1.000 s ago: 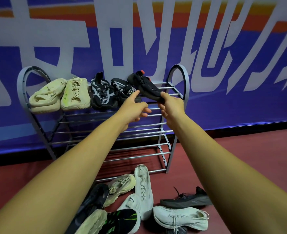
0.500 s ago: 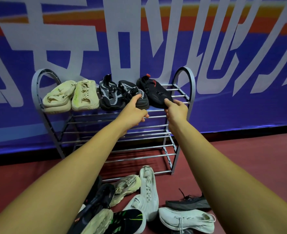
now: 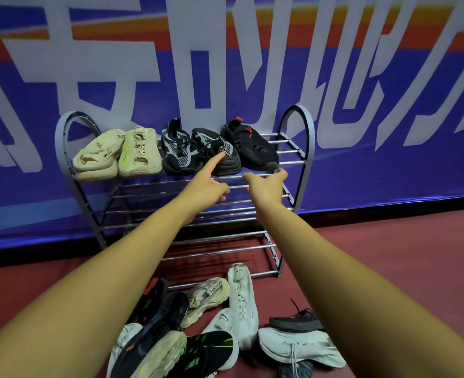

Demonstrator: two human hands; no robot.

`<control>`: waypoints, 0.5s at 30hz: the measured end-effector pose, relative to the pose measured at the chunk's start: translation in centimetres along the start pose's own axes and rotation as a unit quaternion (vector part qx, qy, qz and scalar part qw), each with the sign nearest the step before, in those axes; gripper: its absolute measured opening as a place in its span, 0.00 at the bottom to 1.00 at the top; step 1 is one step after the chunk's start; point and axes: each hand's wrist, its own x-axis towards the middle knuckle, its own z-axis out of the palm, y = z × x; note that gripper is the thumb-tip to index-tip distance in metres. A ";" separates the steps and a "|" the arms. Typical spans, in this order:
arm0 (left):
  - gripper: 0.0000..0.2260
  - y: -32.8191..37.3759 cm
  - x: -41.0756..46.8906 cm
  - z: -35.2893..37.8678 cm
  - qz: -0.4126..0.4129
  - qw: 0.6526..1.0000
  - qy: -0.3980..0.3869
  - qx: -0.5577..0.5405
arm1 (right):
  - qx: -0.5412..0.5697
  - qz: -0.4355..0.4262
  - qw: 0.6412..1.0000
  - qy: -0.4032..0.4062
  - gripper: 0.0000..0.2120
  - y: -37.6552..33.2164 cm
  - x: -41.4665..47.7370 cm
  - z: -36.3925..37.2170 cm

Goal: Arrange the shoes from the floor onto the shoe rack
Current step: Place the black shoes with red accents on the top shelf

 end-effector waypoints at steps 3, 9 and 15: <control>0.35 -0.9 -0.7 -0.7 -0.002 1.000 -0.001 0.008 | -0.086 0.014 0.995 -0.051 0.30 0.5 -1.4 0.7; 0.24 -4.2 -1.9 -2.4 -0.069 0.997 0.003 0.047 | -0.197 -0.021 0.972 -0.129 0.18 2.7 -3.4 2.4; 0.21 -12.0 -3.3 -3.1 -0.150 0.977 -0.011 0.150 | -0.270 -0.001 0.947 -0.177 0.20 7.6 -4.4 3.6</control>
